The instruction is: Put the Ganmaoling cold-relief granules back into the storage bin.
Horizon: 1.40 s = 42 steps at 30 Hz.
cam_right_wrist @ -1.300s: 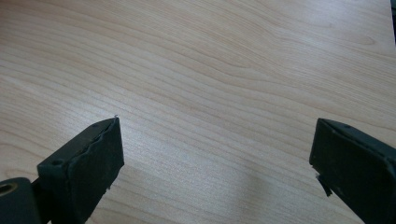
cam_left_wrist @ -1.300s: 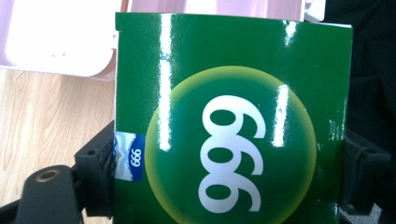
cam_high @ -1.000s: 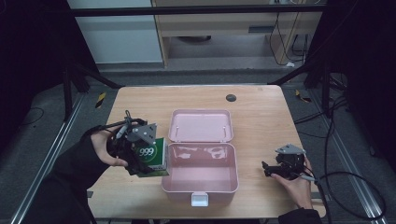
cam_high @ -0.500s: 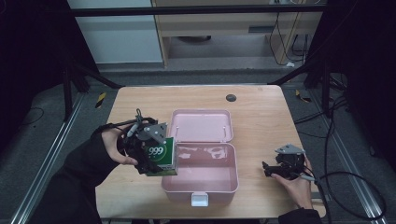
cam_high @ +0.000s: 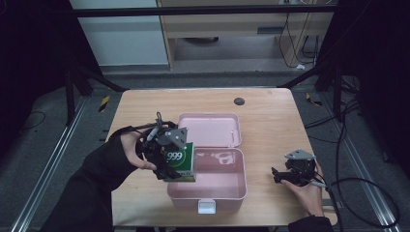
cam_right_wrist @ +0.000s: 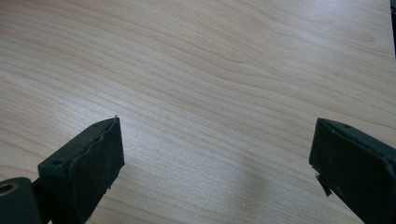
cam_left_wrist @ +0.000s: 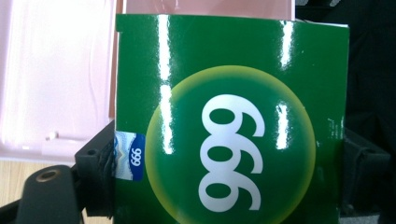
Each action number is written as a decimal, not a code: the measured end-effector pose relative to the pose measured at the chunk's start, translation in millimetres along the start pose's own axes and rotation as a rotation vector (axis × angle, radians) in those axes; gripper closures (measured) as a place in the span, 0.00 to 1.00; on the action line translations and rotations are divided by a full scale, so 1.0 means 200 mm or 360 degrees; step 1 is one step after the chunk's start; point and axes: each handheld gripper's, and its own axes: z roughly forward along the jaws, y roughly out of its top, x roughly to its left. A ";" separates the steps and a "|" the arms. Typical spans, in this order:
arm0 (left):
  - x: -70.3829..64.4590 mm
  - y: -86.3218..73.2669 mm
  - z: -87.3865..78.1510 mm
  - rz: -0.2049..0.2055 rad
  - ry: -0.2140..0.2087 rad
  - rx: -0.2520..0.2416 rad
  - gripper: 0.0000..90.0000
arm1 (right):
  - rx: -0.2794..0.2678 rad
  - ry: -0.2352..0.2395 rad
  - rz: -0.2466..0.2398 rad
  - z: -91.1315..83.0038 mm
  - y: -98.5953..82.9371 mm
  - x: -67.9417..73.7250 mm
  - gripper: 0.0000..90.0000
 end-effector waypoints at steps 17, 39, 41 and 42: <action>0.04 0.07 0.14 0.0036 -0.0027 0.0033 0.16 | -0.0002 0.0007 0.0004 0.00 0.00 0.00 0.04; 0.03 0.00 0.35 0.0020 -0.0032 0.0134 0.16 | 0.0013 0.0005 -0.0007 0.01 0.00 0.01 0.04; 0.03 -0.01 0.36 0.0015 -0.0037 0.0140 0.16 | 0.0012 0.0005 -0.0004 0.01 0.00 0.01 0.04; 0.03 -0.02 0.37 0.0012 -0.0044 0.0136 0.16 | 0.0012 0.0006 -0.0004 0.01 0.00 0.01 0.04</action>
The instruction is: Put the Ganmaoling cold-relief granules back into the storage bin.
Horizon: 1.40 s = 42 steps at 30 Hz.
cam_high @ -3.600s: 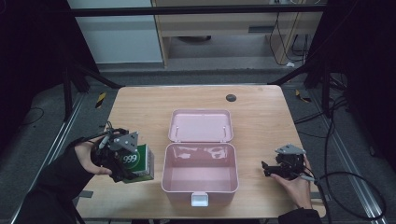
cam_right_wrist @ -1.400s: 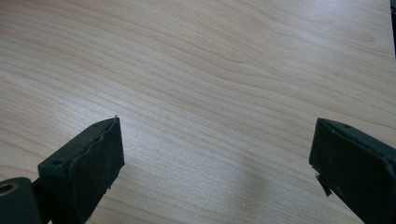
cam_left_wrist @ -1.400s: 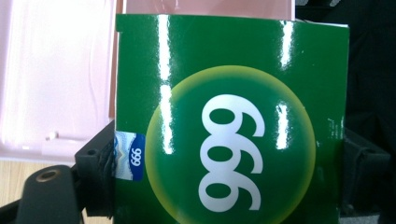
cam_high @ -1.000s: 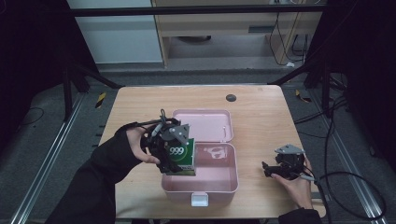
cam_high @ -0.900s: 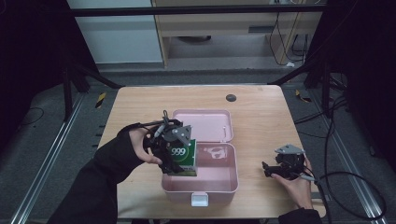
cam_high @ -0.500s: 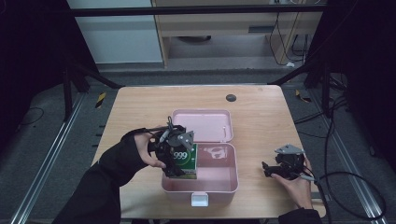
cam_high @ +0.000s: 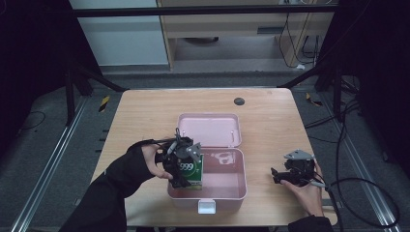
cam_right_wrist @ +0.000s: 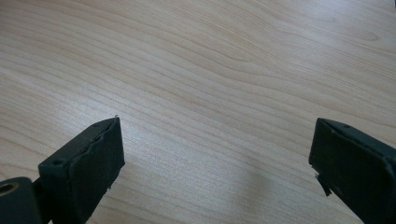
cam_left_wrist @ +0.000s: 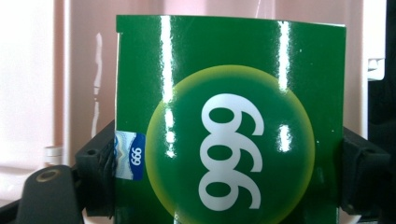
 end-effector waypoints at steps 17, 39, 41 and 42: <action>0.00 -0.05 0.11 -0.0023 -0.0006 0.0012 0.16 | 0.0016 0.0004 -0.0014 0.01 0.00 0.00 0.04; 0.00 -0.10 0.21 -0.0083 0.0036 -0.0029 0.15 | 0.0027 0.0002 -0.0017 0.01 0.00 0.01 0.03; 0.00 -0.10 0.22 -0.0081 0.0035 -0.0018 0.15 | 0.0025 0.0002 -0.0017 0.01 0.00 0.01 0.03; 0.00 -0.10 0.23 -0.0076 0.0038 -0.0009 0.15 | 0.0025 0.0001 -0.0016 0.01 0.00 0.01 0.02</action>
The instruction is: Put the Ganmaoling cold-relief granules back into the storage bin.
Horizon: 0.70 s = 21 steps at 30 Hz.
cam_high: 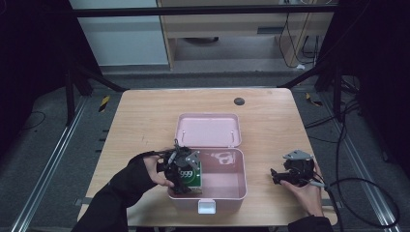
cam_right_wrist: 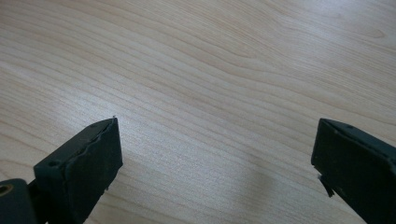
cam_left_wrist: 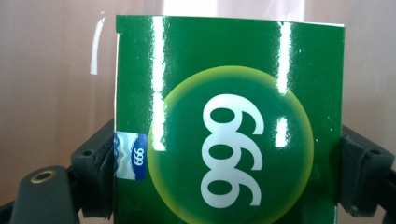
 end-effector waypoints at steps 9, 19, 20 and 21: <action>0.01 -0.01 -0.06 -0.0025 -0.0018 -0.0083 0.12 | 0.0012 0.0001 0.0008 0.00 0.00 0.00 0.02; -0.01 -0.05 -0.24 -0.0045 0.0041 -0.0233 0.16 | 0.0004 -0.0008 0.0012 0.00 0.00 -0.01 0.02; -0.01 -0.05 -0.25 -0.0047 0.0051 -0.0234 0.17 | 0.0001 -0.0008 0.0012 0.00 0.00 -0.01 0.02; -0.01 -0.06 -0.27 -0.0049 0.0064 -0.0238 0.17 | 0.0001 -0.0007 0.0018 0.00 0.00 -0.01 0.02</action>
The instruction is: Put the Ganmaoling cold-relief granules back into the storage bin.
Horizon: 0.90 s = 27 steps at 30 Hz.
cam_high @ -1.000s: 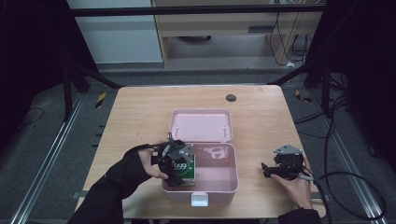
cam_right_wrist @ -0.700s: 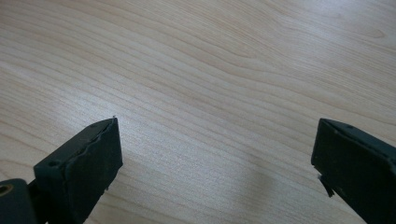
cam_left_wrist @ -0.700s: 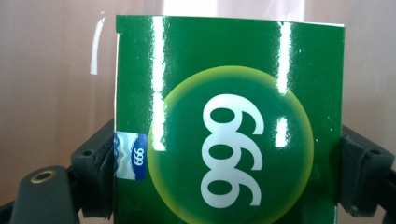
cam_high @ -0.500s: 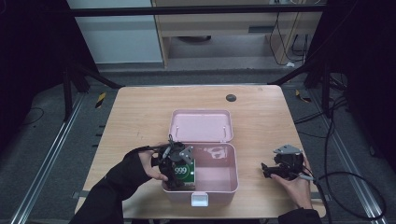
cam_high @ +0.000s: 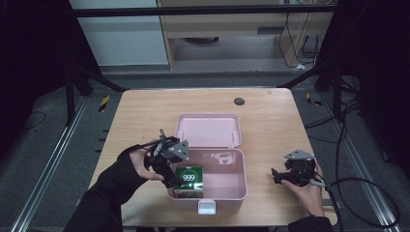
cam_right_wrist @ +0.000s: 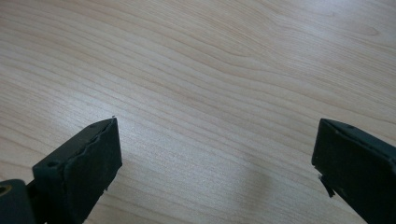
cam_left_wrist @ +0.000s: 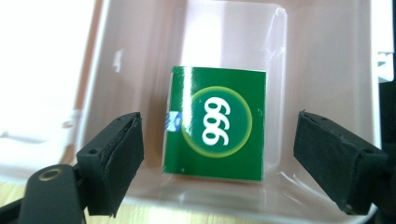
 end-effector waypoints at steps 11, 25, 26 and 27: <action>0.00 -0.10 -0.19 -0.0077 0.0126 -0.0175 0.22 | -0.0005 -0.0011 0.0009 -0.01 0.00 -0.01 0.02; 0.02 -0.41 -0.26 -0.0378 0.0313 -0.0286 0.28 | -0.0032 -0.0018 0.0042 -0.02 0.00 -0.03 0.03; 0.02 -0.44 -0.25 -0.0406 0.0318 -0.0290 0.29 | -0.0032 -0.0017 0.0044 -0.02 0.00 -0.03 0.03; 0.00 -0.47 -0.24 -0.0466 0.0323 -0.0273 0.30 | -0.0033 -0.0020 0.0042 -0.02 -0.01 -0.03 0.03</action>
